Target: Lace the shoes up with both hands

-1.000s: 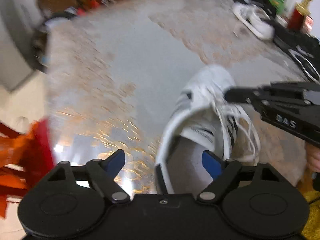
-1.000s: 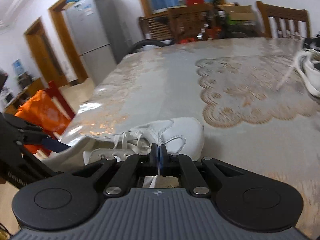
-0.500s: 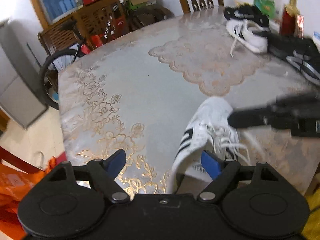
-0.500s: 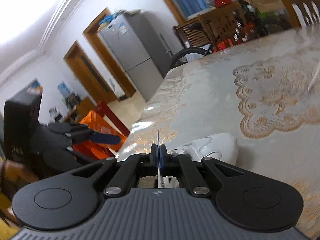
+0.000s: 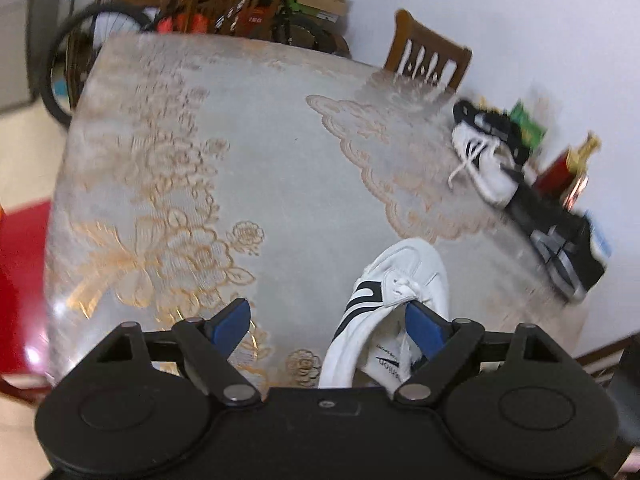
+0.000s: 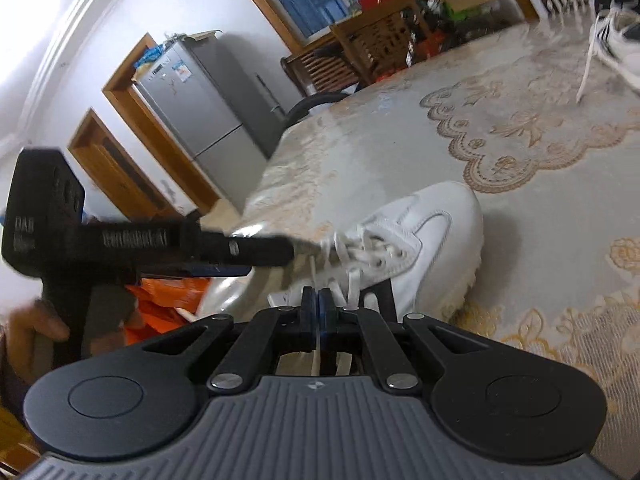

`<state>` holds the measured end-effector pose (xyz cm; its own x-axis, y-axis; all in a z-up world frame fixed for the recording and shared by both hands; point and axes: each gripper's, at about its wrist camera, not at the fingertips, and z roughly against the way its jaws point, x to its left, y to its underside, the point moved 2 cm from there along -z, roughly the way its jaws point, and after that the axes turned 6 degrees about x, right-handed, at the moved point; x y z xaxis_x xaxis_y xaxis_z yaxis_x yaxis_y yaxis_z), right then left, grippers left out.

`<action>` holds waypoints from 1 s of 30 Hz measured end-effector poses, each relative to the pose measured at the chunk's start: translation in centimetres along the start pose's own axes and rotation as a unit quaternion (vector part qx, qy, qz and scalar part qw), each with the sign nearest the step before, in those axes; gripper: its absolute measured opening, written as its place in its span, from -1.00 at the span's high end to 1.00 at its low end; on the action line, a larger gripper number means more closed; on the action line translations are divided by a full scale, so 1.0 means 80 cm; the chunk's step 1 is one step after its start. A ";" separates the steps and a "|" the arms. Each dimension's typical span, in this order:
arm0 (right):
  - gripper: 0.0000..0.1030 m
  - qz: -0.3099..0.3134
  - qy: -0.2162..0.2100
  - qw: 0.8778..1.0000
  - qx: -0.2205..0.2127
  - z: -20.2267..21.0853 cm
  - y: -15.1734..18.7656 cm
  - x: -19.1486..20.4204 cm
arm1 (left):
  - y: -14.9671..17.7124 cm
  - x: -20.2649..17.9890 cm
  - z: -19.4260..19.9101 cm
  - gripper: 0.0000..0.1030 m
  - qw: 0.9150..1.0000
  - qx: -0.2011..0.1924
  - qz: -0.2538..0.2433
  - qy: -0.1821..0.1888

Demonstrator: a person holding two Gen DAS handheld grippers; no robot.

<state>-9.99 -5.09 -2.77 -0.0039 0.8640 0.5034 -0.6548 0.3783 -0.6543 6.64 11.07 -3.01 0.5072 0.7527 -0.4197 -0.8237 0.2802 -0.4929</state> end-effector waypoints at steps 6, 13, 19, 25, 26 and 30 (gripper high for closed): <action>0.99 -0.003 0.018 0.998 -0.053 0.014 0.008 0.004 | -0.001 0.027 -0.001 -0.67 0.996 -0.007 0.077 0.036; 0.99 0.006 0.017 0.997 -0.079 0.012 -0.009 0.019 | 0.003 0.036 -0.019 -0.73 0.994 0.012 0.103 0.045; 0.99 0.029 0.059 0.997 -0.046 -0.007 -0.021 0.024 | 0.013 0.036 -0.016 -0.69 0.994 0.013 0.101 0.038; 0.99 0.029 0.061 0.997 -0.041 -0.003 -0.017 0.025 | 0.011 0.031 0.014 -0.67 0.994 -0.006 0.097 0.055; 0.99 0.027 0.059 0.997 -0.043 0.000 -0.016 0.026 | 0.009 0.031 0.017 -0.68 0.994 -0.010 0.096 0.058; 0.99 0.020 0.054 0.998 -0.041 0.010 -0.012 0.030 | 0.001 0.031 0.011 -0.67 0.995 -0.003 0.081 0.050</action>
<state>-9.99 -3.62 -0.50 0.0554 0.9080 0.4153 -0.5923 0.3647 -0.7184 7.62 13.51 -3.40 0.3899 0.7248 -0.5680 -0.8958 0.1557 -0.4162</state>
